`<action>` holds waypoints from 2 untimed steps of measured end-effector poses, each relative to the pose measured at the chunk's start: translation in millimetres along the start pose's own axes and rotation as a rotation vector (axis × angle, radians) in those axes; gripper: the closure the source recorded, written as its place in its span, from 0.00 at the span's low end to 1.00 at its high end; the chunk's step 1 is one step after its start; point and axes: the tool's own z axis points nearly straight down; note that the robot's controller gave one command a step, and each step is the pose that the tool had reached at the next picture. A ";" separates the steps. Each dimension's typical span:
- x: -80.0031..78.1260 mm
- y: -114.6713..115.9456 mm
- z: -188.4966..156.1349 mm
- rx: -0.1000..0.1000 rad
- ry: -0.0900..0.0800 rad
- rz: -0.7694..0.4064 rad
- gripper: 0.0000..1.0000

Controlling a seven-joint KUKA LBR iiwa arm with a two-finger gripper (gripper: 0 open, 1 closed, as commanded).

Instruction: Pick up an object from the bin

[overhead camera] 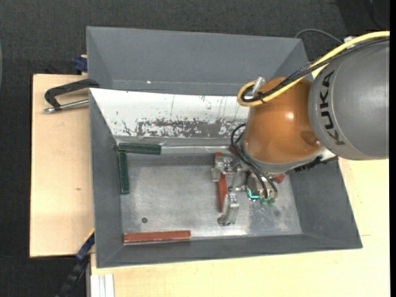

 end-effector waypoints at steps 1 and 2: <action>-1.9 -0.3 -3.9 -0.001 -0.008 0.001 0.00; -28.1 -26.8 54.4 0.000 -0.013 -0.078 0.00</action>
Offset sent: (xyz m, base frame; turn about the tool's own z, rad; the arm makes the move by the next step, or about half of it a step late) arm 0.0389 -0.0435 -0.0921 -0.1187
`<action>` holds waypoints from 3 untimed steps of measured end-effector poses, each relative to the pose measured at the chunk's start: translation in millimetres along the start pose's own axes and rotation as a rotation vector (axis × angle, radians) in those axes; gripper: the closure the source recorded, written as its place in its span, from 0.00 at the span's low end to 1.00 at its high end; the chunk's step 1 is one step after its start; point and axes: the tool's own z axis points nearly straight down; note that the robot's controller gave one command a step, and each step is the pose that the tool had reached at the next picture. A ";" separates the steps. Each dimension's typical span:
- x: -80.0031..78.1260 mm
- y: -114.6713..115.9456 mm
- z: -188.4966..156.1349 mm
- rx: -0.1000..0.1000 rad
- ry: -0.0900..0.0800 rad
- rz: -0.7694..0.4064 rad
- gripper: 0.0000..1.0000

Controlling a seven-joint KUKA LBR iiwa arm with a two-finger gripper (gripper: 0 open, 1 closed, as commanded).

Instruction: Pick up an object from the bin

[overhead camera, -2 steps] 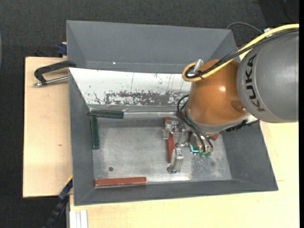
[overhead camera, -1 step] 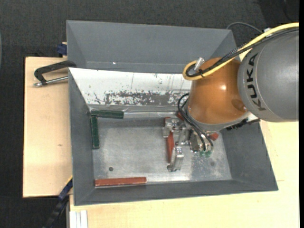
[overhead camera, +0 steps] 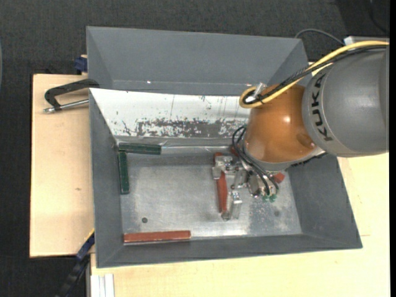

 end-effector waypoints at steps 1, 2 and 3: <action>-18.2 -15.5 28.4 -0.001 0.002 -0.279 0.00; -24.8 -12.7 34.0 0.000 0.000 -0.442 0.00; -29.7 9.7 36.3 -0.001 0.000 -0.649 0.00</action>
Offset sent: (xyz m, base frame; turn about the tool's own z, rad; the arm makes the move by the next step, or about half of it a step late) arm 0.0253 -0.0065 -0.0375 -0.4716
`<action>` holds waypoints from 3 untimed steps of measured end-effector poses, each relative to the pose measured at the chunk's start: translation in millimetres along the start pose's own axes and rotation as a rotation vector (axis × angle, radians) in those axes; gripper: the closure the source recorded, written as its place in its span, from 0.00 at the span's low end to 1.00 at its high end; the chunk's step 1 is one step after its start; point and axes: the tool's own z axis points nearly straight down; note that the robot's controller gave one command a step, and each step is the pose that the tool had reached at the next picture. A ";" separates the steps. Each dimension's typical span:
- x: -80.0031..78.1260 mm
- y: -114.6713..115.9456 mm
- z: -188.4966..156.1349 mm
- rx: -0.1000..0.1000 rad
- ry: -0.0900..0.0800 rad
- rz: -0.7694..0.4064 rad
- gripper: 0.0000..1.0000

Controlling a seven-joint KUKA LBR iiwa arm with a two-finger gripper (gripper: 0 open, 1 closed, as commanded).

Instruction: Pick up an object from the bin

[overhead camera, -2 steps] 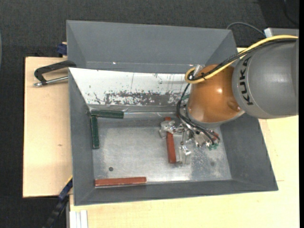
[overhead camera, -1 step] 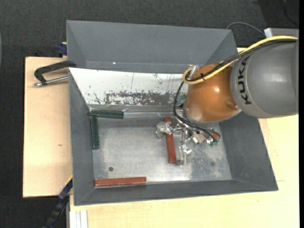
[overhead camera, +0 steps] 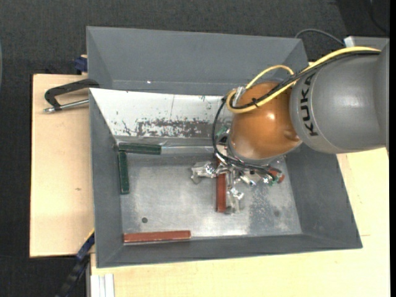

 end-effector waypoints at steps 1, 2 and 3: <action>-4.7 -7.1 0.5 0.000 0.000 -0.155 1.00; -4.7 -6.8 0.5 -0.001 0.000 -0.154 1.00; -3.9 -5.8 -3.7 -0.004 0.004 -0.155 1.00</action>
Offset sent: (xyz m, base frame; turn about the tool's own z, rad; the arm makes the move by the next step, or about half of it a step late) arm 0.0000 0.0000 0.0000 0.0000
